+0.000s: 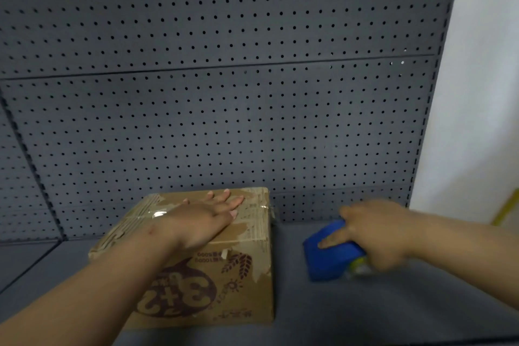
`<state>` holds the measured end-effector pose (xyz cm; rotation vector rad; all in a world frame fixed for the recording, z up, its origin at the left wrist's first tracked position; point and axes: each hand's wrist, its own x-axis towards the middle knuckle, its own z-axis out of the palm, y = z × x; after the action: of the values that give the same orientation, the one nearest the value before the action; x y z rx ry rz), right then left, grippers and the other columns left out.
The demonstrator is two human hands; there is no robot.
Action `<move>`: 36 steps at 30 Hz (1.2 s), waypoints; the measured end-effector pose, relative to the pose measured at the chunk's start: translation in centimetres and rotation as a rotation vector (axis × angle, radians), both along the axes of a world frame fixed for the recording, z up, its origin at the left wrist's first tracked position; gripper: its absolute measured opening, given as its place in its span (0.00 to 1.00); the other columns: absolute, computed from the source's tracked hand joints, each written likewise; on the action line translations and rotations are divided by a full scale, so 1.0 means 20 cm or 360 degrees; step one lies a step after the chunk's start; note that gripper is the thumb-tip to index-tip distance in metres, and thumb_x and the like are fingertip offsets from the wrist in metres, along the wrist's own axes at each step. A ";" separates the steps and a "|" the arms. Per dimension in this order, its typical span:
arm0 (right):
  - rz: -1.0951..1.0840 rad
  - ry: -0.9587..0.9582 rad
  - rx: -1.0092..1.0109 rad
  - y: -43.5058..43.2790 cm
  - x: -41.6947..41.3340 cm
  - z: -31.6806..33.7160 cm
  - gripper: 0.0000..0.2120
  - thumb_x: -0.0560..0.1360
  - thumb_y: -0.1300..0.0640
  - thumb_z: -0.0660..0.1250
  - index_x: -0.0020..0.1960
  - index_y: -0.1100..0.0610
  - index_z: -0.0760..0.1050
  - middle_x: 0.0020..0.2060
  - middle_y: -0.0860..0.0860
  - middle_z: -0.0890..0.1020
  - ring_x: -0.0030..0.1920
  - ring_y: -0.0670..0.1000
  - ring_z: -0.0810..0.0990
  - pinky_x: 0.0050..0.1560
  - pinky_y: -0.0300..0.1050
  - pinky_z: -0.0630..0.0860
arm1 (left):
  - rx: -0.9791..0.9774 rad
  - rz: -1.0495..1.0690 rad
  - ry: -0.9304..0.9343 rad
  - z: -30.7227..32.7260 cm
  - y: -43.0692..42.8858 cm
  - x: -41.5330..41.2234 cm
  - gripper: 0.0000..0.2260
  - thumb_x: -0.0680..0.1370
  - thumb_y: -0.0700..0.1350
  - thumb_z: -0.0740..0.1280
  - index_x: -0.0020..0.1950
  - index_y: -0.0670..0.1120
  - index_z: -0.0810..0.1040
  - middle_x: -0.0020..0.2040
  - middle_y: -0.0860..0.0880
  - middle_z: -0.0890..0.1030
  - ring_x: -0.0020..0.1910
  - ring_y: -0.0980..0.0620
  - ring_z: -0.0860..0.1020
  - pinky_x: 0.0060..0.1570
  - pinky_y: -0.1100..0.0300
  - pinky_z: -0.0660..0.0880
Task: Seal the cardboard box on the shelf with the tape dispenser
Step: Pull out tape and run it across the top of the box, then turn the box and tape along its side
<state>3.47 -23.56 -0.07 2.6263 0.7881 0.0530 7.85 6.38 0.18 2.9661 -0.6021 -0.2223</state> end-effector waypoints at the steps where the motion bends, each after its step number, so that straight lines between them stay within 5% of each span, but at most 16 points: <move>1: -0.0065 0.0024 0.0081 -0.01 -0.02 -0.02 0.29 0.72 0.37 0.61 0.69 0.29 0.52 0.47 0.49 0.66 0.49 0.53 0.71 0.43 0.44 0.64 | -0.0020 -0.0002 0.0001 0.00 0.00 0.01 0.21 0.80 0.59 0.43 0.74 0.65 0.46 0.78 0.58 0.44 0.77 0.54 0.43 0.74 0.46 0.42; 6: -0.0282 -0.0298 0.0449 0.00 0.08 0.08 0.30 0.72 0.33 0.59 0.70 0.29 0.50 0.45 0.49 0.65 0.46 0.51 0.69 0.44 0.43 0.67 | 0.0057 -0.0099 -0.0188 0.02 -0.01 0.02 0.22 0.80 0.57 0.44 0.75 0.62 0.45 0.78 0.57 0.47 0.77 0.57 0.47 0.74 0.53 0.40; 11: -0.0383 -0.0488 0.0765 0.06 0.15 0.20 0.31 0.72 0.37 0.60 0.71 0.31 0.50 0.44 0.50 0.63 0.43 0.50 0.66 0.42 0.44 0.66 | -0.0047 -0.0679 -0.0369 0.07 -0.14 -0.02 0.21 0.81 0.46 0.51 0.74 0.58 0.57 0.75 0.62 0.54 0.72 0.68 0.48 0.70 0.70 0.39; 16: -0.0368 -0.0617 0.1007 0.14 0.14 0.29 0.31 0.72 0.40 0.62 0.71 0.32 0.51 0.44 0.50 0.63 0.45 0.50 0.65 0.42 0.43 0.65 | 0.0120 -0.0867 -0.0292 0.02 -0.25 0.01 0.23 0.77 0.60 0.50 0.55 0.47 0.78 0.62 0.51 0.78 0.72 0.57 0.62 0.72 0.54 0.60; 19: -0.0334 -0.0687 0.1092 0.17 0.13 0.33 0.32 0.70 0.38 0.62 0.71 0.33 0.53 0.44 0.50 0.64 0.44 0.50 0.65 0.43 0.43 0.65 | -0.0033 -0.0939 -0.0361 -0.01 -0.24 0.06 0.23 0.77 0.60 0.52 0.45 0.45 0.79 0.48 0.49 0.81 0.64 0.54 0.72 0.71 0.54 0.62; 24: -0.0225 -0.0762 0.1237 0.24 0.08 0.38 0.32 0.69 0.37 0.62 0.70 0.32 0.53 0.44 0.49 0.64 0.43 0.49 0.66 0.42 0.41 0.64 | -0.0217 -0.0916 -0.0447 -0.03 -0.25 0.04 0.21 0.77 0.59 0.56 0.39 0.45 0.80 0.43 0.50 0.83 0.61 0.58 0.74 0.70 0.56 0.64; 27: -0.0140 -0.0789 0.1341 0.28 0.04 0.40 0.34 0.68 0.38 0.62 0.70 0.30 0.51 0.43 0.48 0.63 0.43 0.48 0.65 0.38 0.40 0.63 | -0.0631 -0.0692 -0.0670 0.02 -0.21 -0.03 0.17 0.78 0.56 0.58 0.46 0.47 0.81 0.47 0.53 0.82 0.53 0.58 0.76 0.65 0.60 0.68; 30: -0.0067 -0.0855 0.1382 0.34 0.01 0.43 0.36 0.69 0.43 0.66 0.67 0.28 0.47 0.43 0.49 0.63 0.43 0.49 0.65 0.40 0.42 0.64 | -0.1480 0.0097 -0.0781 0.17 -0.11 -0.07 0.17 0.79 0.55 0.56 0.59 0.49 0.77 0.52 0.57 0.78 0.53 0.60 0.76 0.54 0.63 0.72; 33: 0.0016 -0.0922 0.1448 0.45 0.00 0.47 0.37 0.69 0.43 0.69 0.66 0.27 0.48 0.43 0.48 0.63 0.43 0.49 0.65 0.40 0.42 0.65 | -0.2366 0.0597 -0.0084 0.36 0.01 -0.02 0.27 0.77 0.60 0.56 0.69 0.45 0.69 0.65 0.47 0.76 0.63 0.50 0.74 0.64 0.53 0.69; 36: 0.0101 -0.0978 0.1472 0.58 -0.01 0.50 0.39 0.68 0.46 0.72 0.67 0.27 0.50 0.43 0.48 0.64 0.42 0.48 0.65 0.41 0.42 0.66 | -0.2607 0.0615 0.0532 0.51 0.13 0.01 0.35 0.75 0.63 0.58 0.73 0.40 0.62 0.68 0.39 0.72 0.66 0.42 0.72 0.65 0.49 0.69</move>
<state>3.17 -11.86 9.97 3.0578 0.7075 1.4737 8.08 9.00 10.38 1.3452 -0.0175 -0.0852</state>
